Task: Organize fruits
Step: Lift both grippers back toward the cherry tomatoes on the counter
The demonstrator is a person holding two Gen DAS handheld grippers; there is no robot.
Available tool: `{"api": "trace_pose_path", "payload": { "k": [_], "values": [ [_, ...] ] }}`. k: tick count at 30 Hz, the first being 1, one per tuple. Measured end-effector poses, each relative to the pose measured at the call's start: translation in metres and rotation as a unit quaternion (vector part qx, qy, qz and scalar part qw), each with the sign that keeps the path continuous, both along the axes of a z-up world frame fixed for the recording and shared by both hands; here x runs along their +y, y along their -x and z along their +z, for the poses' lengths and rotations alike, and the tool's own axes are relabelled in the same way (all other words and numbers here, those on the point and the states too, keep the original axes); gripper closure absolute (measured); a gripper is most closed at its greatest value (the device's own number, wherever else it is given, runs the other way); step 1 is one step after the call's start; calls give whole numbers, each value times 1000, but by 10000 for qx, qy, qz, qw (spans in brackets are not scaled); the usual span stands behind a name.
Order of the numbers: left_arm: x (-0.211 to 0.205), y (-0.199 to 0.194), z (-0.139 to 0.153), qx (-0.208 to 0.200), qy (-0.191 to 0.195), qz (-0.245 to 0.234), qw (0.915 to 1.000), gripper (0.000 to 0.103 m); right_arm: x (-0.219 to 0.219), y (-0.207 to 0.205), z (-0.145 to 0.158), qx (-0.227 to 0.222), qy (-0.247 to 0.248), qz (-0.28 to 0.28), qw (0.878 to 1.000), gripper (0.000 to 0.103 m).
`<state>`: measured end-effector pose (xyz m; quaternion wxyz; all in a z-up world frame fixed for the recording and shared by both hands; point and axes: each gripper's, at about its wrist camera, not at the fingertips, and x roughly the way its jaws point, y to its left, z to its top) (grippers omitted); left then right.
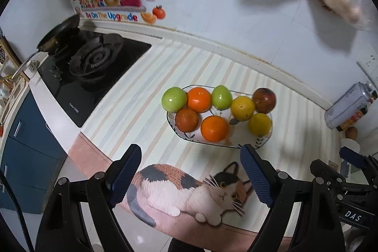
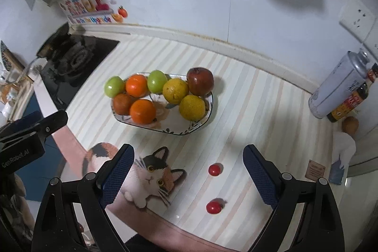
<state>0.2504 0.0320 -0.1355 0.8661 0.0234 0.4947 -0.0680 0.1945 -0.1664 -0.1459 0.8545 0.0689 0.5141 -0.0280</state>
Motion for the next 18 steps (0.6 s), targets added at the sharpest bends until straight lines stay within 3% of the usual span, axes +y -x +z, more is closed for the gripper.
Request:
{"api": "trace_pose_path", "payload": {
  "k": [18],
  "values": [
    [-3,75,63,-550,177,-278,9979,18,10,77,94,-736,110,161,9971,8]
  ]
}}
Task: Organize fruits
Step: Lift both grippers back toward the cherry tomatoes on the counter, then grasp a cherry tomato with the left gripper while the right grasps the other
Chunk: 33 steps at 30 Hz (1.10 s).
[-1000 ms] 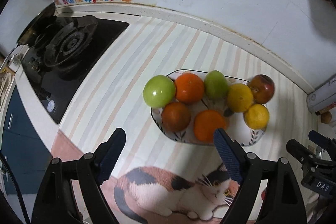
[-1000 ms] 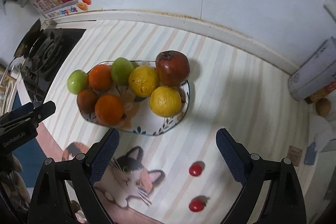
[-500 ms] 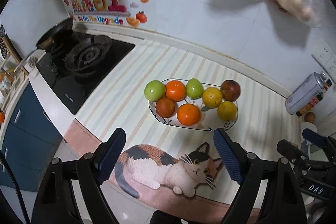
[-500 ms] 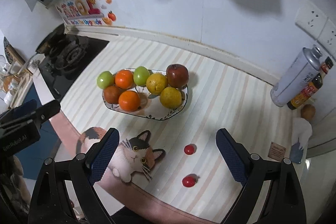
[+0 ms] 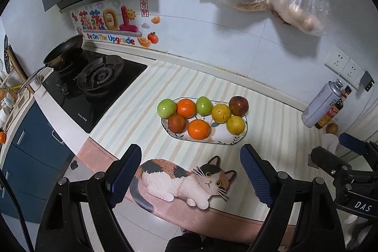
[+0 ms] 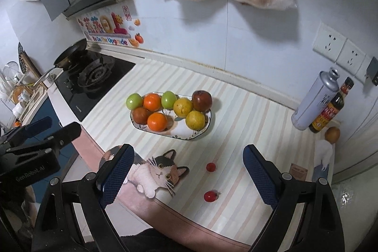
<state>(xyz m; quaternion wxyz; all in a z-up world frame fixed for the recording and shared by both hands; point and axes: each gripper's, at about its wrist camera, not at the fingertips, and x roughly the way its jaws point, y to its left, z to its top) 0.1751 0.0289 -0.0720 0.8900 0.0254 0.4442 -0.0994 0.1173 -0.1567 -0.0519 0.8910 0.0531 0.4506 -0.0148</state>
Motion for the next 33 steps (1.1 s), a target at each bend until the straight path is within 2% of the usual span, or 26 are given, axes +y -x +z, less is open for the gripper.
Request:
{"api": "trace_pose_path", "payload": {
  "k": [10,15,19,20,21,22,27,31,33],
  "values": [
    [2,18,19,-218,87,-61,9997,18,3,18,27,-222,-42,12,9997,8],
    [0,18,19,-173,116,-70,9998,18,1,18,24,-224,-211,8,9995,8],
    [-6,16,14,-79,90,-82,9999,17,-16,14,9,-60,-438,-148,9989,8],
    [-8,13,10,-29,80,-108,9999,17,-23,11,1,34,-514,-206,9985,8],
    [-12,10,5,46,54,-146,9999,6,-28,10,-6,116,-566,-256,9980,8],
    [-16,7,2,73,20,-151,9999,0,-36,7,-19,261,-644,-345,9970,8],
    [-41,-8,-34,320,-287,-244,9988,0,-74,0,-93,916,-744,-762,9901,8],
    [-64,-25,-77,635,-692,-257,9952,0,-92,-5,-169,1503,-983,-913,9795,9],
    [-75,-33,-103,905,-909,-292,9913,0,-95,-6,-209,1694,-1262,-897,9733,32]
  ]
}}
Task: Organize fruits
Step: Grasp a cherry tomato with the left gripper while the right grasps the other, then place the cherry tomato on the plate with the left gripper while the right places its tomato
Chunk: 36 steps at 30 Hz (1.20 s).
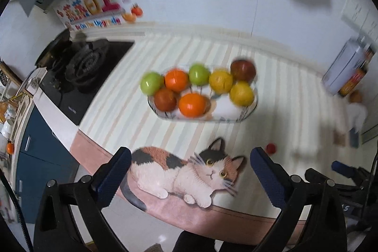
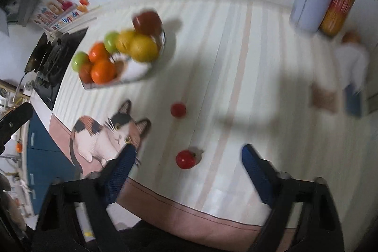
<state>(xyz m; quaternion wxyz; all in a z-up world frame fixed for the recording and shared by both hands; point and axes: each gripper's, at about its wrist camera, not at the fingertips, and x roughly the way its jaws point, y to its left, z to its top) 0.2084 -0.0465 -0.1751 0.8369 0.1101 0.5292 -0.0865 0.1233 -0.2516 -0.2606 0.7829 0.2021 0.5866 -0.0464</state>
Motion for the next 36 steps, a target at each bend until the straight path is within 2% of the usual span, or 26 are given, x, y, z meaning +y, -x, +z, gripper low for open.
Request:
{"api": "trace_pose_path", "payload": {
  "k": [2,5,9,10,16,20,22,26,29,31,33,36],
  "values": [
    [-8,-5,-18,161,-165,-49,9997,0,2,-4,-33,221,-158,45,9996,39],
    [-19,-10,-45,424,-408,-155,9981,0,9,-7,-66,397,-280,111,9988,45],
    [-29,-13,-70,689,-580,-263,9956,0,22,-9,-96,592,-355,279,9972,65],
    [-31,-14,-75,743,-595,-280,9951,0,22,-9,-99,558,-367,275,9974,67],
    [-66,-19,-90,1066,-211,-712,9915,0,-1,2,-72,219,-195,29,9996,68],
    [-107,-23,-108,1322,67,-1197,9839,1,-31,15,-60,221,-14,-247,9995,68],
    [-126,-25,-121,1548,212,-1402,9777,5,-45,22,-59,280,62,-398,9988,68],
    [-152,-24,-148,1889,127,-1714,9668,34,-65,29,-62,366,38,-679,9970,68],
    [-162,-21,-161,2040,50,-1854,9612,49,-77,37,-60,348,26,-790,9963,68],
    [-165,-19,-165,2053,4,-1920,9597,57,-78,37,-59,339,29,-813,9961,68],
    [-167,-18,-167,2064,-25,-1955,9587,70,-78,36,-59,330,32,-826,9960,68],
    [-166,-18,-169,2031,-25,-1928,9600,79,-77,33,-57,293,32,-832,9961,68]
  ]
}}
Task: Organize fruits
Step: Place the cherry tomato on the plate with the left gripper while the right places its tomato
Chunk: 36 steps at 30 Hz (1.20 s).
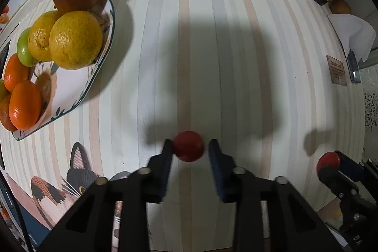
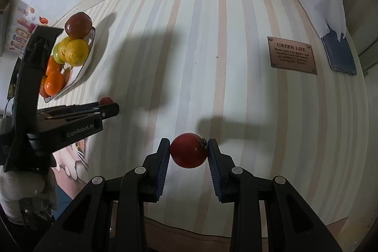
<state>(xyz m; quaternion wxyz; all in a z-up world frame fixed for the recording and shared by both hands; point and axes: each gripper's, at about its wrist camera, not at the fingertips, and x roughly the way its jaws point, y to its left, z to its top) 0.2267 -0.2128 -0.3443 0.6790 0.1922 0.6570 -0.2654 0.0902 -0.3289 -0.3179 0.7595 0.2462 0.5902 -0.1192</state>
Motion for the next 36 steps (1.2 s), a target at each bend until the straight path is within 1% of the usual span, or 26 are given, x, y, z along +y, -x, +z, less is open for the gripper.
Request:
{"api": "trace_pose_path", "payload": {
  "k": [7,10,12,14,15,17,18,19,20,24,25,28,31,34,36],
  "values": [
    [8,-4,3,-51,111,80,9999,80,0,-7,9,-80,45,53,9999,68],
    [16,-10,15,-92,224,175,9996,80,2,-10,14,-185,-1,73,9998,68],
    [29,-16,30,-78,382,333,9987,80,5,-17,17,-316,-113,110,9994,68],
    [46,-27,45,-71,527,547,9971,80,11,-30,17,-514,-386,165,9978,68],
    [57,-35,55,-51,595,795,9950,80,13,-36,16,-586,-518,172,9968,68],
    [76,-45,70,-27,755,1102,9910,80,23,-55,15,-811,-862,263,9926,68],
    [89,-55,75,-1,827,1267,9885,80,29,-66,14,-915,-994,316,9903,68],
    [99,-64,77,47,879,1406,9861,80,38,-81,13,-1037,-1199,417,9865,68],
    [108,-73,78,93,916,1567,9834,80,46,-91,12,-1106,-1298,488,9841,68],
    [140,-100,69,309,1020,2105,9718,80,78,-132,5,-1294,-1409,859,9778,68],
    [142,-101,66,370,1028,2161,9702,80,85,-142,2,-1318,-1437,921,9765,68],
    [147,-114,57,635,1122,2436,9613,80,100,-168,-6,-1325,-1462,1115,9740,68],
    [152,-121,50,711,1112,2551,9579,80,108,-185,-12,-1308,-1396,1292,9730,68],
    [156,-125,45,815,1137,2652,9540,80,111,-195,-15,-1251,-1263,1445,9734,68],
    [158,-128,40,893,1147,2674,9525,79,113,-200,-19,-1215,-1259,1542,9724,68]
  ]
}}
